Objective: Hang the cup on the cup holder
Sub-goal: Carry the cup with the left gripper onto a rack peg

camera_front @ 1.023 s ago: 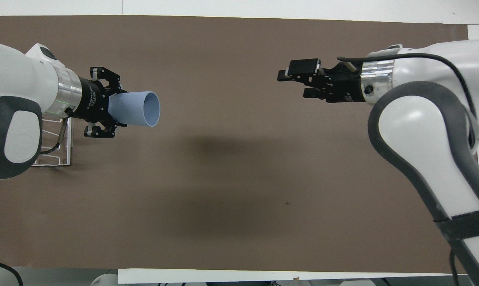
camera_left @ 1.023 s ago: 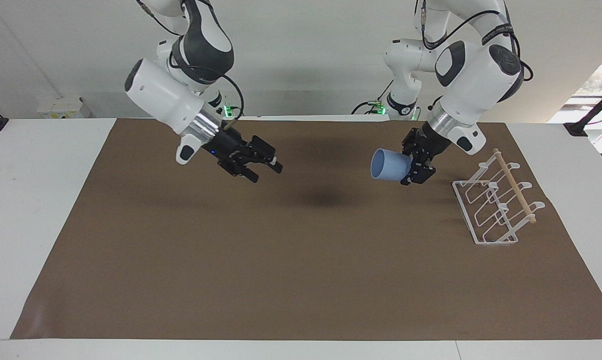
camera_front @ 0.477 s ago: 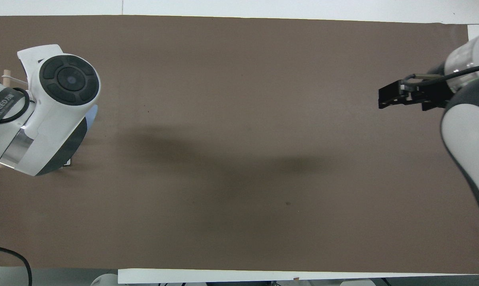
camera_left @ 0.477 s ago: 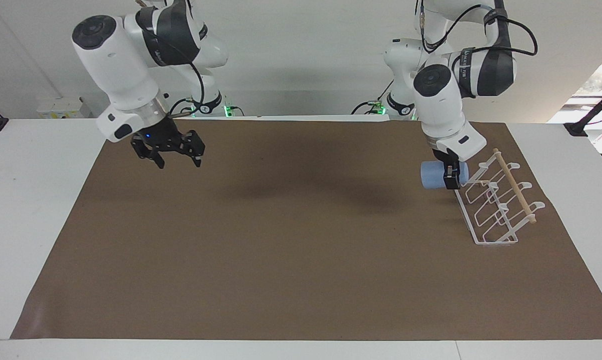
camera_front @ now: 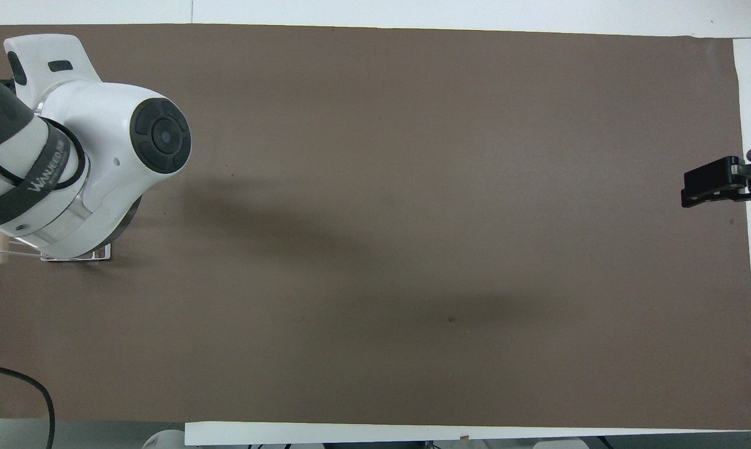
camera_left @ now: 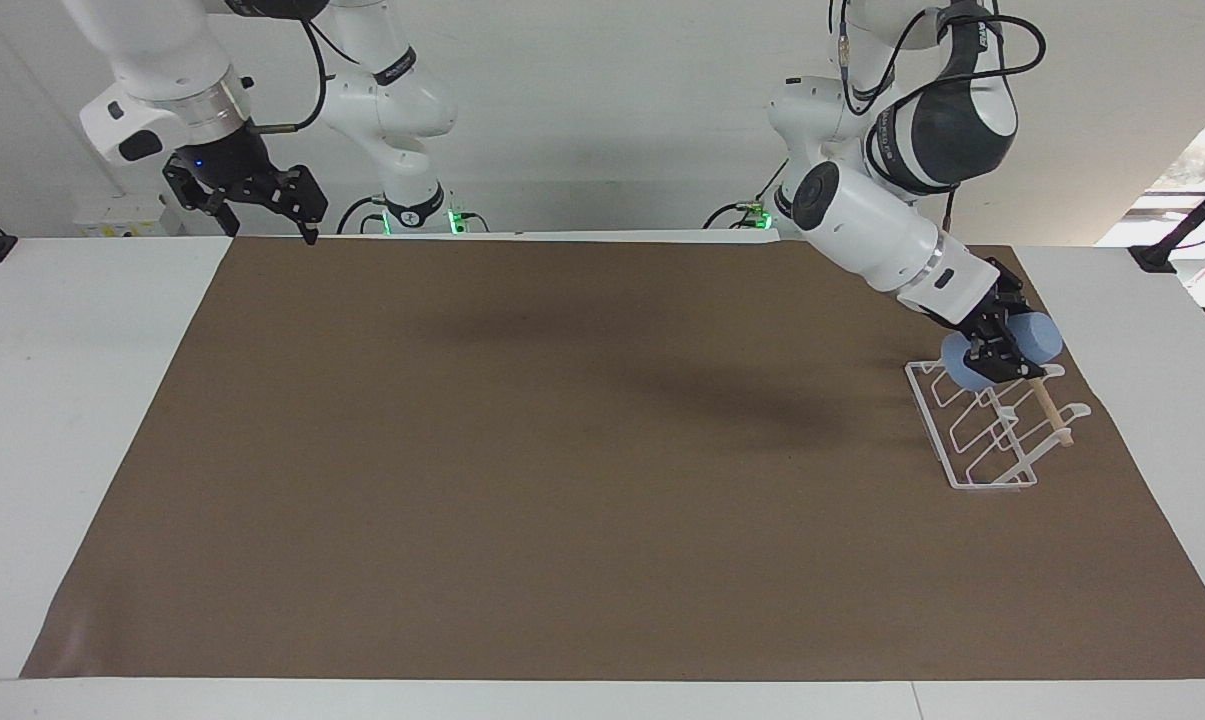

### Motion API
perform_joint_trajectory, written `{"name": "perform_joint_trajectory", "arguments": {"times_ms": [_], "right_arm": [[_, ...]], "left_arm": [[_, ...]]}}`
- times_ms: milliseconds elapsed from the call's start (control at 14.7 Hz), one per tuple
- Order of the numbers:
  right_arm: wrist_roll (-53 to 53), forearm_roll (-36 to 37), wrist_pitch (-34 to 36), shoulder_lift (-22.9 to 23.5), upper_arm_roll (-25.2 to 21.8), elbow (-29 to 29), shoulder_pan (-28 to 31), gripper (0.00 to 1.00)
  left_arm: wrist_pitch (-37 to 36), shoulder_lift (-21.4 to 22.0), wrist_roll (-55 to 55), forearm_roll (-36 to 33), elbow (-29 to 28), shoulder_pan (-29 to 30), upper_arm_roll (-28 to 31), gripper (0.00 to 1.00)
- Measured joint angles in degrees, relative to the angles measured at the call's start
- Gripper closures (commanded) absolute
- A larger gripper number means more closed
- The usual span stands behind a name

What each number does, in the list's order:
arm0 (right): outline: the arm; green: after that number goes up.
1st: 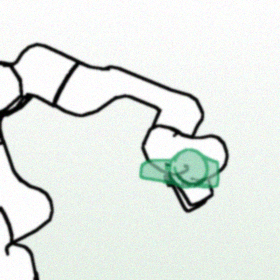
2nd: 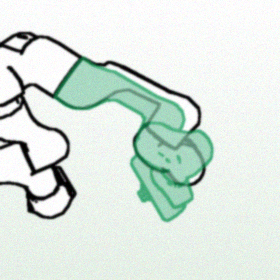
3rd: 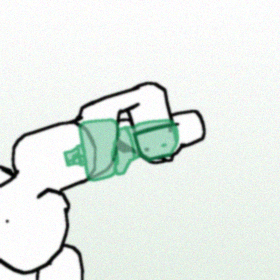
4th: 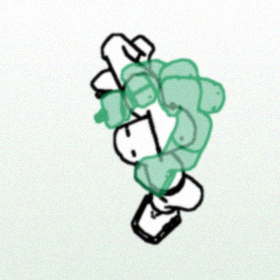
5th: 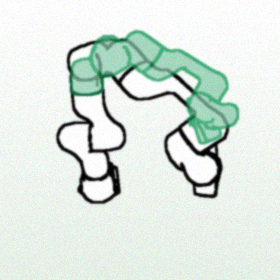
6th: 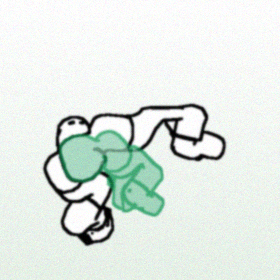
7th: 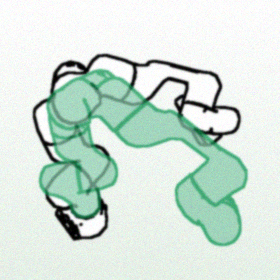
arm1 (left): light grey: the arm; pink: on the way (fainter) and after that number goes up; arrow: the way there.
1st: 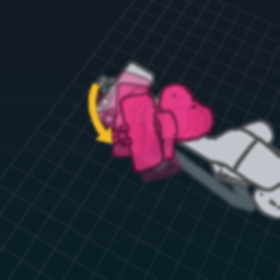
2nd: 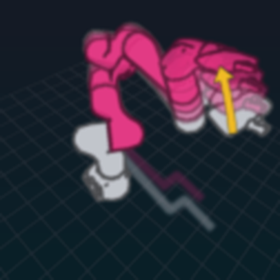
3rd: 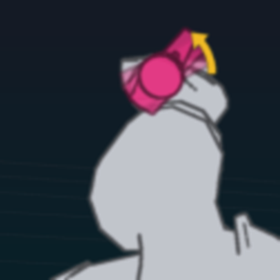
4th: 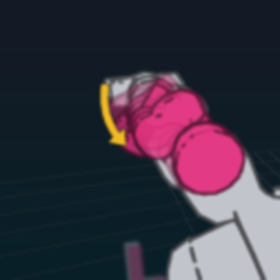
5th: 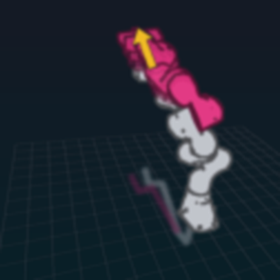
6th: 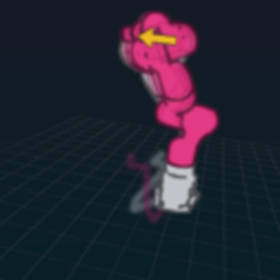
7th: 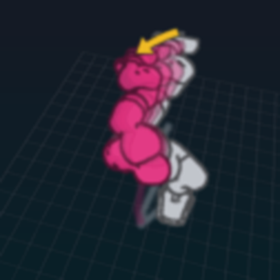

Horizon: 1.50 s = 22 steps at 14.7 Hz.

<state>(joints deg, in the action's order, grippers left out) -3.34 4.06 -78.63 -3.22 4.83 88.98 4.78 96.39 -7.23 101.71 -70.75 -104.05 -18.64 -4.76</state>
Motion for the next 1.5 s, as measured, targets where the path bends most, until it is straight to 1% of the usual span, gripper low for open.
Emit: {"name": "perform_joint_trajectory", "arguments": {"times_ms": [136,341,477,682,818,1023,1159,1227,1295,1364,1500], "right_arm": [[2.25,0.16,0.41,0.77,-1.69,-0.59,-1.03,0.01],[2.90,-0.35,0.42,1.56,-6.52,-0.70,-4.89,0.01],[2.94,-0.36,0.53,1.76,-7.11,-0.47,-5.30,0.01],[2.94,-0.36,0.56,1.77,-7.15,-0.48,-5.30,0.01],[2.94,-0.36,0.56,1.77,-7.44,-0.48,-5.29,0.01],[2.95,-0.36,0.64,1.77,-7.66,-0.48,-5.29,0.01],[2.95,-0.36,0.98,1.76,-7.66,-0.48,-5.31,0.01],[2.95,-0.36,1.12,1.75,-7.66,-0.48,-5.30,0.01],[2.95,-0.36,1.14,1.75,-7.68,-0.48,-5.27,0.01],[2.95,-0.36,1.14,1.75,-7.71,-0.48,-5.24,0.01],[2.95,-0.36,1.16,1.75,-7.76,-0.48,-5.08,0.01]], "left_arm": [[-2.41,-3.24,4.47,-6.46,0.58,0.25,0.23,0.98],[-6.60,-8.93,10.02,-10.99,1.26,0.97,0.54,0.98],[-8.69,-11.58,13.25,-11.79,1.17,1.02,0.50,0.97],[-10.74,-12.75,16.79,-11.86,-0.74,0.90,0.24,0.97],[-10.87,-13.14,19.72,-11.87,-2.49,0.90,0.25,0.97],[-10.96,-14.44,22.77,-12.06,-3.16,0.94,0.27,0.95],[-10.94,-14.85,24.68,-12.06,-3.49,0.99,0.27,0.91],[-10.89,-15.08,25.68,-12.05,-3.91,1.07,0.27,0.86],[-10.83,-15.55,26.49,-12.05,-4.24,1.18,0.27,0.58],[-10.82,-16.16,27.04,-12.05,-4.32,1.25,0.27,0.01],[-10.81,-16.90,27.74,-12.07,-3.99,1.47,0.28,0.00]]}}
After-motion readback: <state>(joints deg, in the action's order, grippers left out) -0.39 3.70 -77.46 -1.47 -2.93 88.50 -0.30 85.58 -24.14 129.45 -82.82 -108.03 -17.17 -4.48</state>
